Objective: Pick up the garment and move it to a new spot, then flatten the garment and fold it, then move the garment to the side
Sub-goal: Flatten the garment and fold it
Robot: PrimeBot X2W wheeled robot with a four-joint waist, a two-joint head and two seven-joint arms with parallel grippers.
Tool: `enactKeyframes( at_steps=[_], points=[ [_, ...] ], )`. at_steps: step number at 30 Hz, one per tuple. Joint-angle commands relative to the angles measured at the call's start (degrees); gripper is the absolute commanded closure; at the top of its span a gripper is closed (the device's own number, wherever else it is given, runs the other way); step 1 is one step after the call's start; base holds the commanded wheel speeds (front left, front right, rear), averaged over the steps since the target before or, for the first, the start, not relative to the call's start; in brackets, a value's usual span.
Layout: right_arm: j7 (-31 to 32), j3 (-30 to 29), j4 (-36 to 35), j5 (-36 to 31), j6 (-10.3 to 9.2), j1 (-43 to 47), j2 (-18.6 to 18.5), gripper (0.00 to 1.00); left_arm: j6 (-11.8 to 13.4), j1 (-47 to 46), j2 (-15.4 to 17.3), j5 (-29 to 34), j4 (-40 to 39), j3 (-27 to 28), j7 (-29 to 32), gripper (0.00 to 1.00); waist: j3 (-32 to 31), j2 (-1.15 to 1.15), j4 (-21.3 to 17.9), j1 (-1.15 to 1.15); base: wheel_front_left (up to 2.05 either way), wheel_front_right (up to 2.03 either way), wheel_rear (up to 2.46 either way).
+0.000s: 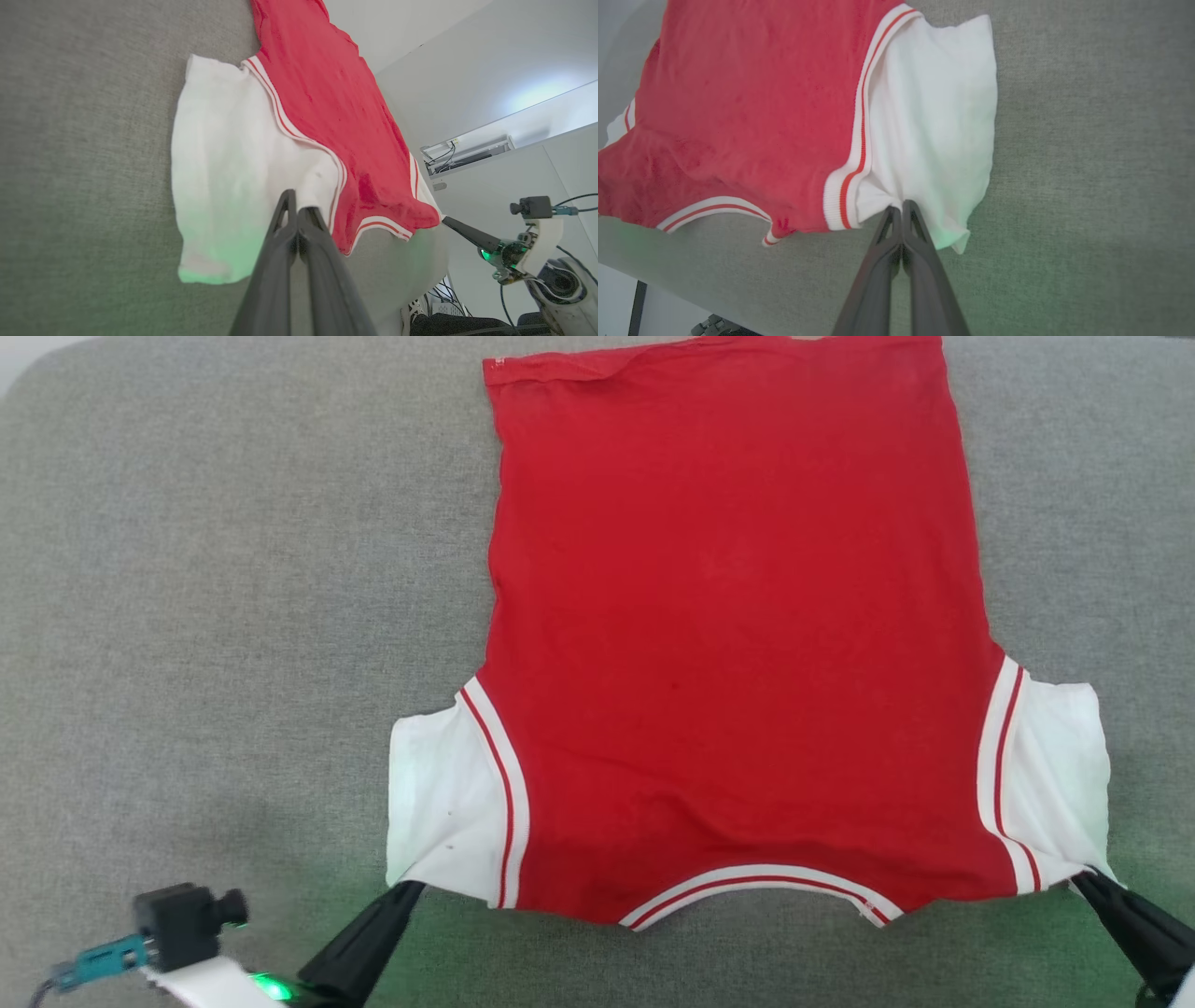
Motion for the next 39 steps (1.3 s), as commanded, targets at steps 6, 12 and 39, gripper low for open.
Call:
enactKeyframes(
  at_steps=[6, 12, 39],
  points=[
    [0.91, 4.3, 6.44, -1.81, 0.0, -4.88, -0.98, 1.0, 0.13, -5.21, -3.46, 1.57, 6.77, -2.81, 2.44, 1.0, 1.54, 0.0, -0.08, 0.0, 0.0, 0.0, 0.0],
    [-0.06, 9.22, 12.82, -5.0, -0.06, -8.83, -2.54, 1.0, 0.13, -9.52, -5.41, 2.49, 11.11, -5.25, 2.61, 1.0, 3.65, 0.0, -0.08, 0.0, 0.0, 0.0, 0.0],
    [15.56, -3.24, 3.95, -6.92, 0.0, -36.13, -10.07, 0.0, 0.14, -14.72, -5.17, 5.83, 6.58, -8.83, -1.47, 1.0, 10.83, 0.0, 4.94, 0.0, 0.0, 0.0, 0.0]
  ],
)
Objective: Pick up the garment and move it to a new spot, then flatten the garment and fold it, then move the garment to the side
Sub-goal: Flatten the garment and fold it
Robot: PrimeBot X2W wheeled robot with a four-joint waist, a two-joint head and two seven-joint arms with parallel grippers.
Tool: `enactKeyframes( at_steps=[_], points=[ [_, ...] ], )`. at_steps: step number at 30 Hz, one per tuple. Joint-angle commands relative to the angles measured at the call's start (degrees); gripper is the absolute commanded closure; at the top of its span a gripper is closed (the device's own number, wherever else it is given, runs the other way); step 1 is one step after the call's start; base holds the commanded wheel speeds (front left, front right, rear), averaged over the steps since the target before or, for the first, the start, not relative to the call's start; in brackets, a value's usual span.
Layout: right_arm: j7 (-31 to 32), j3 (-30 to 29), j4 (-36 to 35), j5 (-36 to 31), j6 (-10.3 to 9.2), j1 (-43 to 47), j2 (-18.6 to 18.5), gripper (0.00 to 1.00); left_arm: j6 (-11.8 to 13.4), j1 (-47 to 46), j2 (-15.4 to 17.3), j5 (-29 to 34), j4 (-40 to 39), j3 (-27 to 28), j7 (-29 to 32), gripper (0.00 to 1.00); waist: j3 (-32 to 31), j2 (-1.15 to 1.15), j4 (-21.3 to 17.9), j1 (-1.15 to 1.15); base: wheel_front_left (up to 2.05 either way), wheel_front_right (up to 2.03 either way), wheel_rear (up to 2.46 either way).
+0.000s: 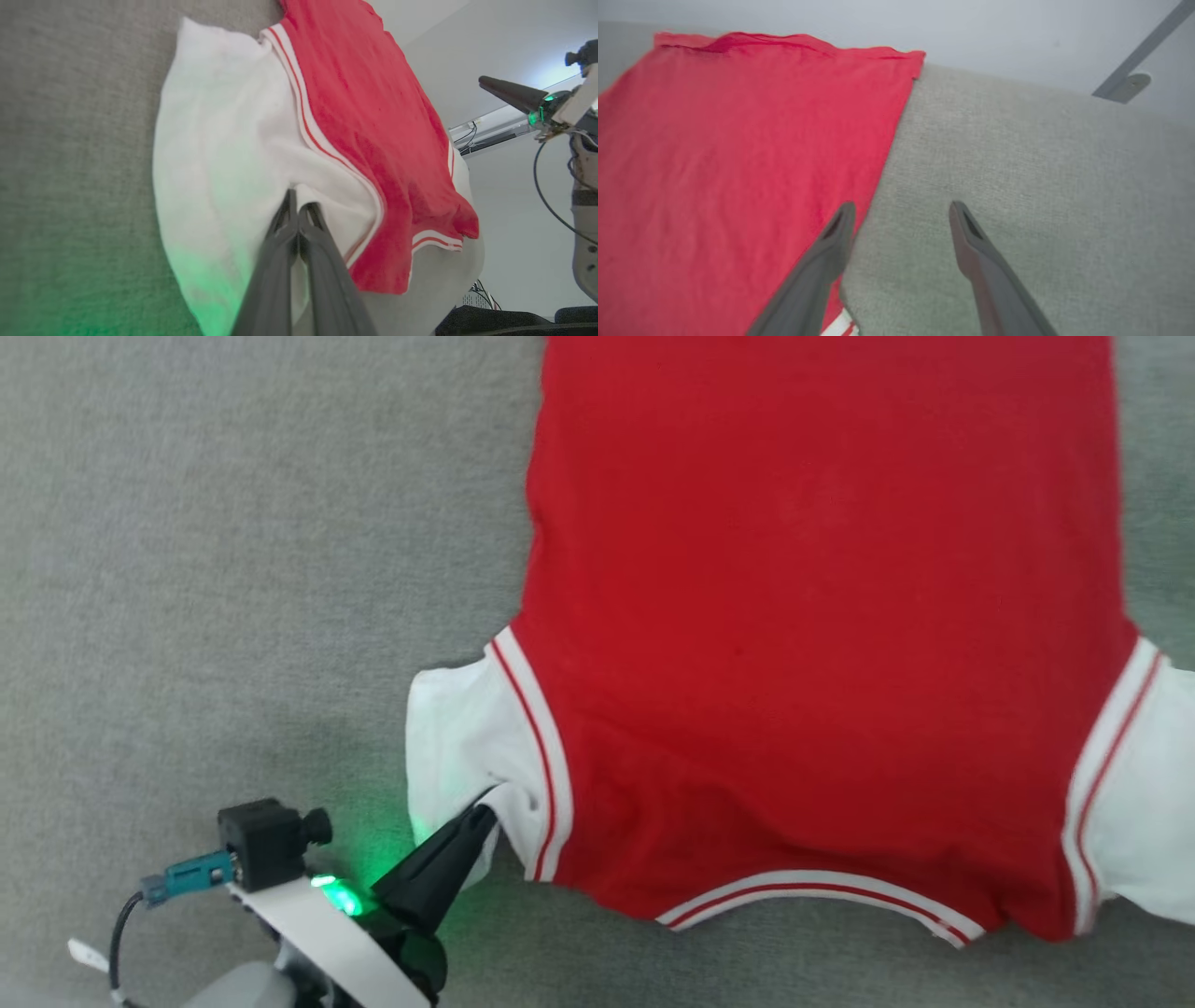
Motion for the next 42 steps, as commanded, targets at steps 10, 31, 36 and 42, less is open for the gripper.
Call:
enactKeyframes(
  at_steps=[10, 31, 36, 42],
  points=[
    [2.13, 6.42, 33.36, -17.21, -0.01, -36.42, 0.71, 0.0, 0.14, -7.43, -3.52, 0.65, -5.13, -4.57, -0.46, 1.0, 6.72, 0.0, 11.19, 0.0, 0.0, 0.0, 0.0],
    [24.48, 6.49, 55.54, -30.96, 0.0, -53.32, 3.45, 1.0, 0.14, -16.06, -5.41, -1.24, -8.21, -10.38, -0.58, 1.0, 12.85, 0.0, 17.14, 0.0, 0.0, 0.0, 0.0],
    [22.23, 4.47, 53.36, -31.26, -0.02, -55.31, 3.02, 1.0, 0.14, -16.15, -5.8, -1.05, -8.37, -9.09, -0.59, 1.0, 12.97, 0.0, 16.43, 0.0, 0.0, 0.0, 0.0],
    [19.9, 5.0, 50.95, -28.18, -0.01, -55.53, 3.88, 1.0, 0.14, -14.52, -4.78, -2.01, -7.56, -7.13, -0.59, 1.0, 11.21, 0.0, 14.11, 0.0, 0.0, 0.0, 0.0]
  ],
)
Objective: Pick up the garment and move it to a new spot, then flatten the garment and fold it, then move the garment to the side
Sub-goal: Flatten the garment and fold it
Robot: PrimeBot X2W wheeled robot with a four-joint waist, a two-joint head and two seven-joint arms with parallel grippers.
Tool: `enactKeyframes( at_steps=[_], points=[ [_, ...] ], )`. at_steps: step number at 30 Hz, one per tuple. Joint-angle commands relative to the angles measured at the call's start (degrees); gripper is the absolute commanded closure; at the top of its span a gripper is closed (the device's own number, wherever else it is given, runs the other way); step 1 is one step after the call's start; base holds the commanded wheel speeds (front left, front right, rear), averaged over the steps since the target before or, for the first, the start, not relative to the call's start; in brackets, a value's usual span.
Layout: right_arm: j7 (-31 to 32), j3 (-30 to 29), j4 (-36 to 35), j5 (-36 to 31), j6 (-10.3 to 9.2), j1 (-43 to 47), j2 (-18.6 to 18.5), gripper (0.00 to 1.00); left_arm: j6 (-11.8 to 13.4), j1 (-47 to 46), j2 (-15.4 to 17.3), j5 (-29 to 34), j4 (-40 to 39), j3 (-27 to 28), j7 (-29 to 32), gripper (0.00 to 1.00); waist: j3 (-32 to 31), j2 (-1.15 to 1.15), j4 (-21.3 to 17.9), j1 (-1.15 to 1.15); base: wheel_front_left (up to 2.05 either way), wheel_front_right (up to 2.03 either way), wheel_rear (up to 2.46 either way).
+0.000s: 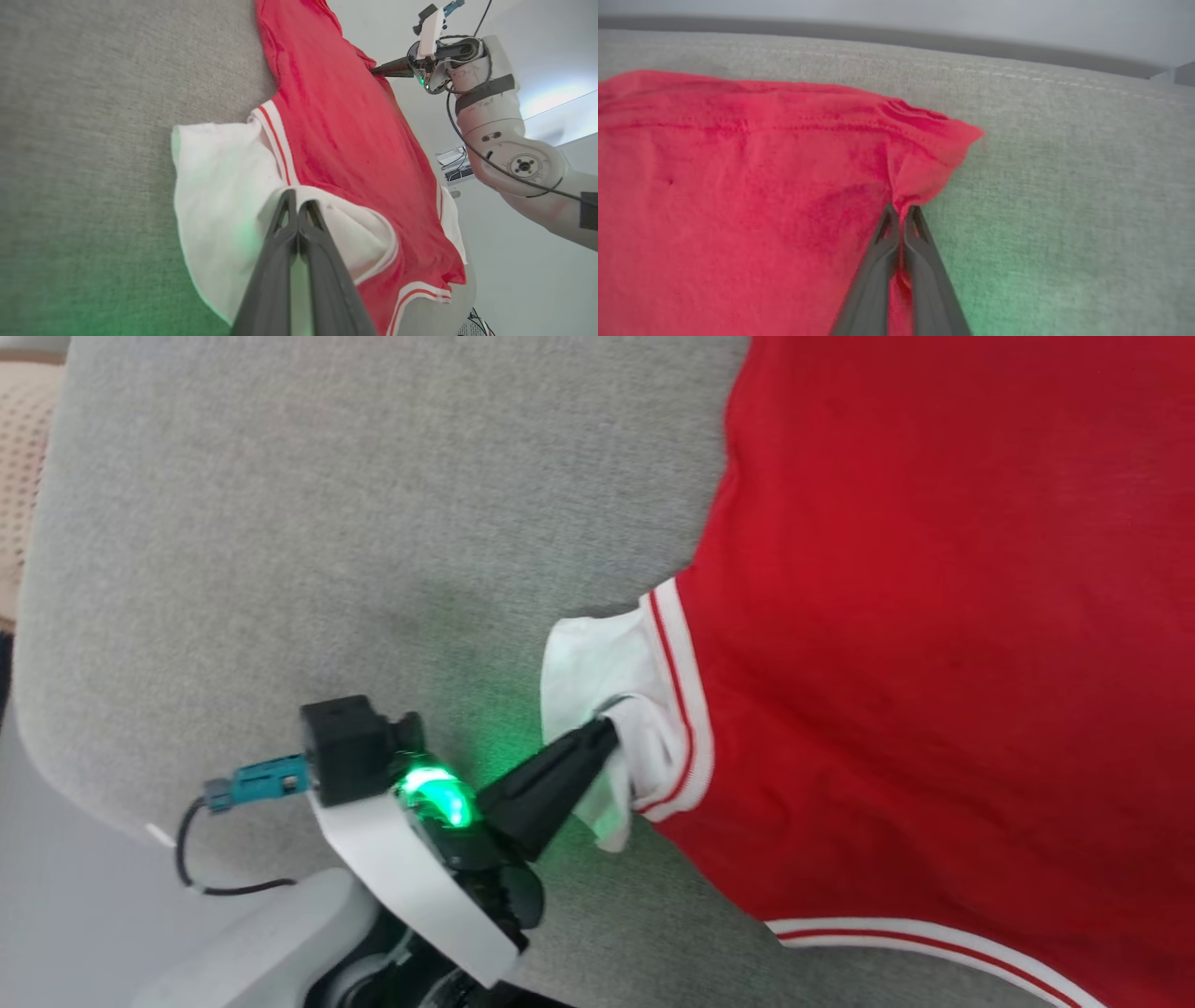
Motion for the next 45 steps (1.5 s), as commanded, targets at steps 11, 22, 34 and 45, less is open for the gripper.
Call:
enactKeyframes(
  at_steps=[11, 22, 34, 45],
  points=[
    [0.41, 9.06, -12.33, 17.5, -0.01, 14.96, -7.91, 1.0, 0.13, 6.63, 3.69, 0.59, 2.03, 4.63, -0.27, 1.0, -7.59, 0.0, -8.63, 0.0, 0.0, 0.0, 0.0],
    [0.44, 5.13, -32.88, 31.07, -0.01, 44.86, -12.62, 1.0, 0.13, 12.31, 5.89, 0.32, 4.63, 8.1, -0.27, 1.0, -13.85, 0.0, -14.11, 0.0, 0.0, 0.0, 0.0],
    [5.01, -0.92, -54.62, 35.02, -0.01, 79.98, -0.62, 1.0, 0.13, 17.45, 5.92, -0.4, 5.35, 12.98, -0.27, 1.0, -16.29, 0.0, -16.61, 0.0, 0.0, 0.0, 0.0],
    [1.85, 5.36, -59.5, 32.76, -0.01, 90.38, 7.24, 1.0, 0.13, 18.28, 4.96, -0.33, 5.24, 14.4, -0.27, 1.0, -16.0, 0.0, -16.71, 0.0, 0.0, 0.0, 0.0]
  ],
)
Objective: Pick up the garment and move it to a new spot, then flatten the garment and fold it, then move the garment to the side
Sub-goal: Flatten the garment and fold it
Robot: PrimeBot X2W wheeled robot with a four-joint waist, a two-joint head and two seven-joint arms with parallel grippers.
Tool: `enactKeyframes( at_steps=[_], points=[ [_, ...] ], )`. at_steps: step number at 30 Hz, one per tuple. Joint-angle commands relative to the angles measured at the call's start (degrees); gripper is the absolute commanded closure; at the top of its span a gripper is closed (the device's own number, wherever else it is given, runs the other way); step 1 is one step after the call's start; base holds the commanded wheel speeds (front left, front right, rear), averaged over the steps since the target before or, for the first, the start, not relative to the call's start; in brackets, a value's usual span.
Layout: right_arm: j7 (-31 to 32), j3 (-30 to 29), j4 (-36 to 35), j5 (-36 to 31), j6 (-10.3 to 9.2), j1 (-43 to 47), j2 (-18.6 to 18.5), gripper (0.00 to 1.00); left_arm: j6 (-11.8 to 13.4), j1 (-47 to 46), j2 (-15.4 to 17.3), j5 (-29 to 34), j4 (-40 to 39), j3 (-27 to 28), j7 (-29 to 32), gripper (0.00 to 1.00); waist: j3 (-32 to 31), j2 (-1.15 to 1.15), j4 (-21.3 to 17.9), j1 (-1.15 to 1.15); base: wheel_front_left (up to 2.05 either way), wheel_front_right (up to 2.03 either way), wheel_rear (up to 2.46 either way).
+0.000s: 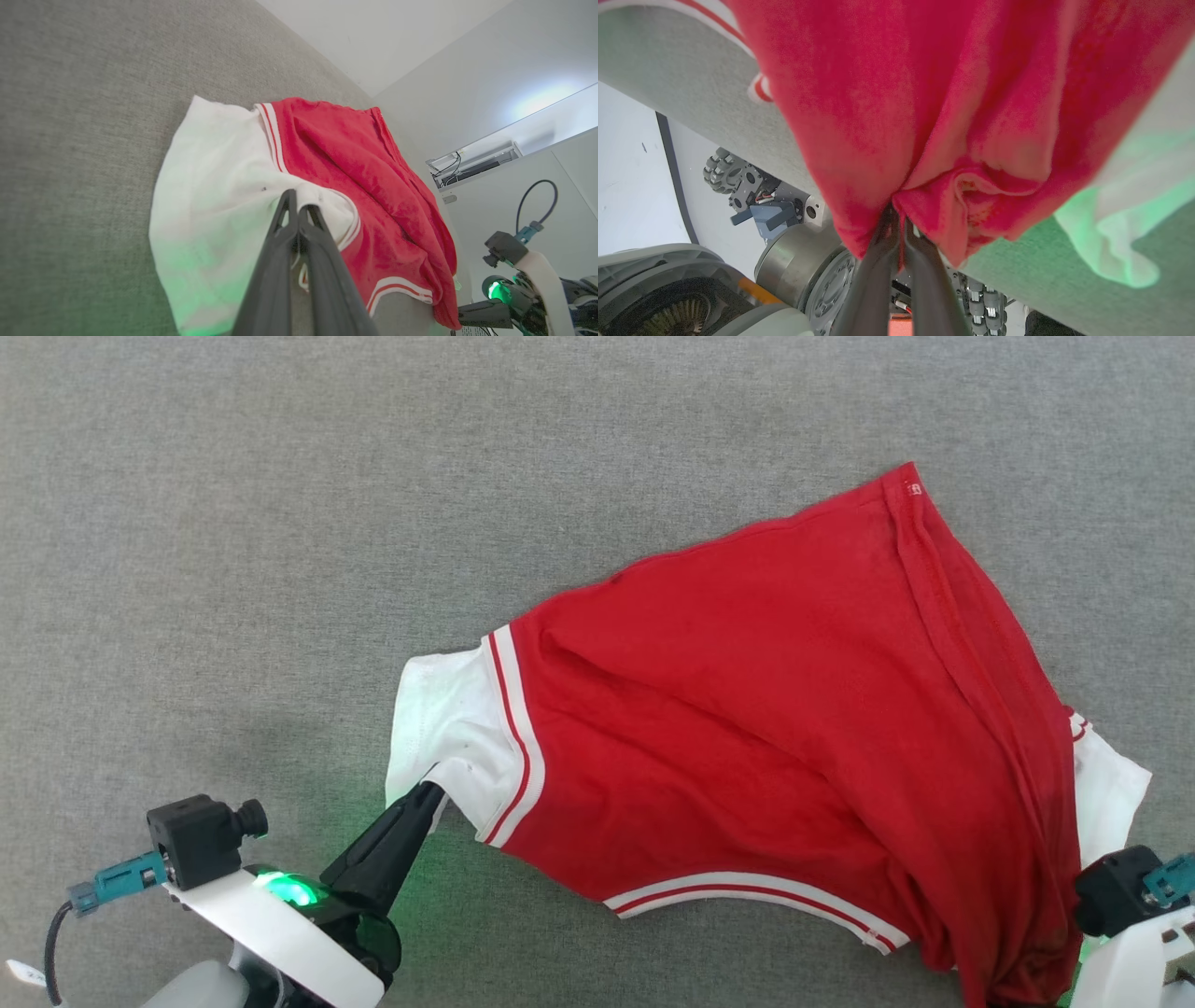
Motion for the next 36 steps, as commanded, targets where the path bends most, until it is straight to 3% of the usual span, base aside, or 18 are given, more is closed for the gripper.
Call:
enactKeyframes(
  at_steps=[1, 3, 4, 5, 13, 16, 19, 24, 29, 36],
  points=[
    [-0.89, 0.16, 0.06, -0.56, -0.02, 0.16, 0.27, 1.0, 0.13, 0.21, -0.05, -0.01, 0.07, 0.06, -0.27, 1.0, 0.01, 0.0, -0.13, 0.0, 0.0, 0.0, 0.0],
    [-2.09, -0.13, 0.3, -1.1, -0.02, -0.3, 0.21, 1.0, 0.13, 0.4, 0.09, -0.07, 0.2, 0.17, -0.27, 1.0, -0.05, 0.0, -0.26, 0.0, 0.0, 0.0, 0.0],
    [-2.65, -0.08, -0.16, -1.29, -0.02, -0.35, -0.49, 0.61, 0.13, 0.51, 0.14, -0.12, 0.2, 0.19, -0.27, 1.0, -0.1, 0.0, -0.28, 0.0, 0.0, 0.0, 0.0],
    [-3.27, -0.45, -0.88, -1.4, -0.01, -0.44, -0.94, 0.0, 0.13, 0.67, 0.22, -0.13, 0.19, 0.21, -0.27, 1.0, -0.12, 0.0, -0.3, 0.0, 0.0, 0.0, 0.0],
    [-2.93, -11.8, -10.08, 1.95, -0.01, -3.95, -3.27, 0.0, 0.13, 1.46, -0.53, 0.51, -0.49, 0.35, -0.27, 1.0, 0.01, 0.0, 0.66, 0.0, 0.0, 0.0, 0.0],
    [-1.58, -14.65, -9.77, 0.98, -0.01, -9.88, -5.78, 0.0, 0.13, 1.06, -0.89, 0.81, -0.72, -0.07, -0.27, 1.0, 0.53, 0.0, 1.34, 0.0, 0.0, 0.0, 0.0],
    [-2.3, -13.85, -7.28, -1.67, -0.01, -19.04, -8.88, 0.0, 0.13, -0.27, -1.35, 1.09, -0.85, -0.85, -0.27, 1.0, 1.35, 0.0, 2.39, 0.0, 0.0, 0.0, 0.0],
    [-7.01, -4.18, 2.36, -7.92, -0.01, -35.31, -11.79, 0.0, 0.13, -2.62, -2.52, 0.67, -0.39, -2.72, -0.27, 1.0, 3.23, 0.0, 4.32, 0.0, 0.0, 0.0, 0.0],
    [-10.51, 7.2, 15.32, -11.75, -0.02, -47.73, -9.68, 0.0, 0.13, -4.53, -3.04, 0.1, 0.86, -4.19, -0.27, 1.0, 4.41, 0.0, 5.33, 0.0, 0.0, 0.0, 0.0],
    [-10.47, 18.43, 27.77, -12.94, -0.02, -55.58, -10.35, 0.0, 0.13, -6.17, -3.66, -0.33, 1.03, -4.78, -0.27, 1.0, 6.01, 0.0, 6.42, 0.0, 0.0, 0.0, 0.0]
  ],
)
